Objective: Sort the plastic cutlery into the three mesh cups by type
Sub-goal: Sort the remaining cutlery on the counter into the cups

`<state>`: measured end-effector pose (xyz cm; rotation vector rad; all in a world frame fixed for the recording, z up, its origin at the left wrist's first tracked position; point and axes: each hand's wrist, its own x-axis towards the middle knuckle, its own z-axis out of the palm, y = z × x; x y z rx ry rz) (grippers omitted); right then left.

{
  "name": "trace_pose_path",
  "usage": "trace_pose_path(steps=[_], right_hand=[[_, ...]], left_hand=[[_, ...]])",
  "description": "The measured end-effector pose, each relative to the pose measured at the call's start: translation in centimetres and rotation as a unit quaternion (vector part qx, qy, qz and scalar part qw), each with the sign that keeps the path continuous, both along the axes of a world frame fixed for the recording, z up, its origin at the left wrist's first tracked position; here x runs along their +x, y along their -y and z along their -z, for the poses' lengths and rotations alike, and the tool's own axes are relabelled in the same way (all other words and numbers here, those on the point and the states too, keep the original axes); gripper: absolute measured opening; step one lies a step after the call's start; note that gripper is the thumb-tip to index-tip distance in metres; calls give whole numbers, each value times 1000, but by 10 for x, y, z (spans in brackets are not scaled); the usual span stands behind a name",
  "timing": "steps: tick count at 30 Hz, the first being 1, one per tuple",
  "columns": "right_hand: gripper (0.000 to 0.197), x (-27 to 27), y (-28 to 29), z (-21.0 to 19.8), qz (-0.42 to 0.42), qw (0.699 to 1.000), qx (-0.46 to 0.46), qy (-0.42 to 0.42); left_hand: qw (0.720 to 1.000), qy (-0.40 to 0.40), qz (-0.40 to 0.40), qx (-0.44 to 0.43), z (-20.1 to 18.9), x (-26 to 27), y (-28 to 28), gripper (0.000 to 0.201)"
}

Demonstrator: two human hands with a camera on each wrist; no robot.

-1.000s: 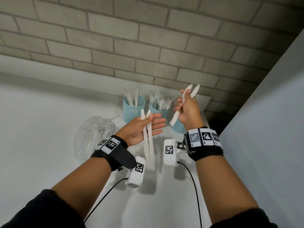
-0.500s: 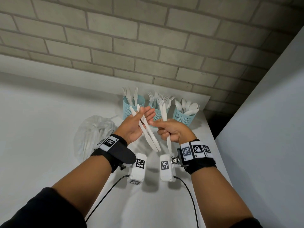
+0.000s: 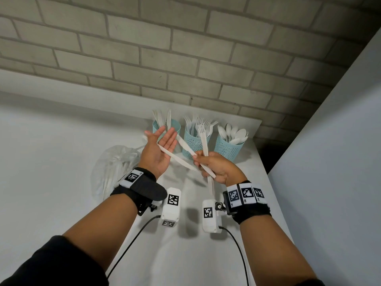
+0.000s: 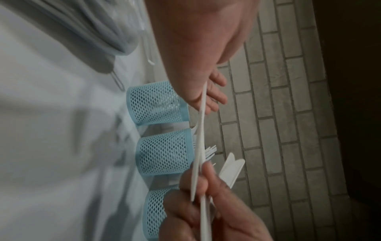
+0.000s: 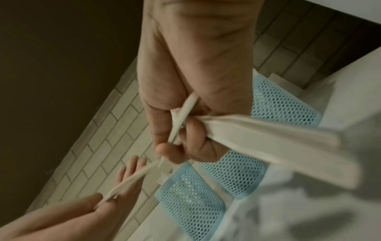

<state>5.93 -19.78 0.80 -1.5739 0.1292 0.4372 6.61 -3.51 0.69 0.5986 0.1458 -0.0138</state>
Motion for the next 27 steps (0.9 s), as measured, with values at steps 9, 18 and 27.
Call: trace_pose_path(steps=[9,18,27], right_hand=[[19,-9,-14,7,56,997,57,22],[23,-2,-8,-3,194,971,102,91],[33,-2,-13,-10,192,959,184,99]], left_hand=[[996,-21,-74,-45,-2,-1,1,56],[998,-63,-10,-7,11,-6,2,37],[999,-35,-24,-15,9,-8,20,35]])
